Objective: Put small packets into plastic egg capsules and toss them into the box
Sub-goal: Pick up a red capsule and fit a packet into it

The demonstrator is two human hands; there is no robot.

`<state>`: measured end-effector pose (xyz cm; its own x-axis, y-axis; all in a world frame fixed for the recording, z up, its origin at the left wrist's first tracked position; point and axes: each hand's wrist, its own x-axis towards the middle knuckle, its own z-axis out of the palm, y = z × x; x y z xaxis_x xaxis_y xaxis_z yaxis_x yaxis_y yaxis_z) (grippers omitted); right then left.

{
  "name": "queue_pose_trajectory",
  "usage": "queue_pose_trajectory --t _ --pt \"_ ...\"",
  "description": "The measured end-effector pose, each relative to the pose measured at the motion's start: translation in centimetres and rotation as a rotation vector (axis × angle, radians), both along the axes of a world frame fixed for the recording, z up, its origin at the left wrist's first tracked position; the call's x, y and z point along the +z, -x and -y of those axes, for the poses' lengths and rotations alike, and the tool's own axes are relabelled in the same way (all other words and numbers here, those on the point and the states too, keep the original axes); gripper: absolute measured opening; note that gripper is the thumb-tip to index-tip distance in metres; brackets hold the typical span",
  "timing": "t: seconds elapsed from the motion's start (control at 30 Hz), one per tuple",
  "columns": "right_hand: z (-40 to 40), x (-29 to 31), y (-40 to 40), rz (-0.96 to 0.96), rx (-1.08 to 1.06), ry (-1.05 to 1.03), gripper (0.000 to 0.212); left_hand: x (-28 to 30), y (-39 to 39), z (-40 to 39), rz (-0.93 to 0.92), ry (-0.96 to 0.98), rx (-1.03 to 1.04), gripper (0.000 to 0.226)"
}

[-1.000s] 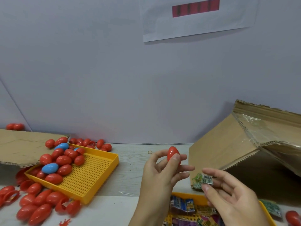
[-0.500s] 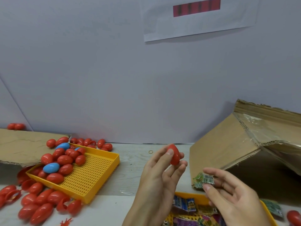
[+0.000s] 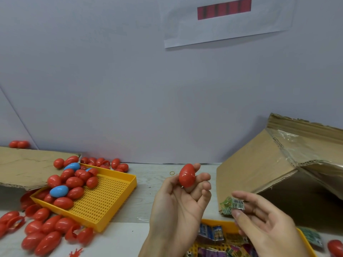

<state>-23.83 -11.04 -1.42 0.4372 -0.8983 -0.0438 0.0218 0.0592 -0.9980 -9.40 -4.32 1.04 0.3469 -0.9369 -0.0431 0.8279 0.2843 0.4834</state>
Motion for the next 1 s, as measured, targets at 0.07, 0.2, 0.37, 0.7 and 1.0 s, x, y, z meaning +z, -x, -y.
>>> queue_pose_trajectory --t 0.07,0.2,0.37,0.7,1.0 --pt "-0.1 0.0 0.0 -0.004 -0.002 -0.001 0.034 0.0 -0.1 0.0 -0.007 0.006 -0.003 0.039" --pt "-0.2 0.1 -0.1 -0.004 -0.005 0.002 0.034 0.0 0.0 0.1 0.041 -0.028 0.014 0.035" --pt "-0.2 0.2 0.0 0.005 0.002 0.005 0.034 -0.2 0.0 0.4 0.221 -0.111 0.110 0.028" --pt "-0.3 0.2 0.0 0.076 0.020 0.030 0.037 -2.0 0.9 0.6 1.194 -0.336 0.075 0.028" --pt "0.0 -0.5 0.0 0.077 -0.003 0.108 0.045 -2.0 1.0 0.8 1.208 -0.324 0.162 0.011"
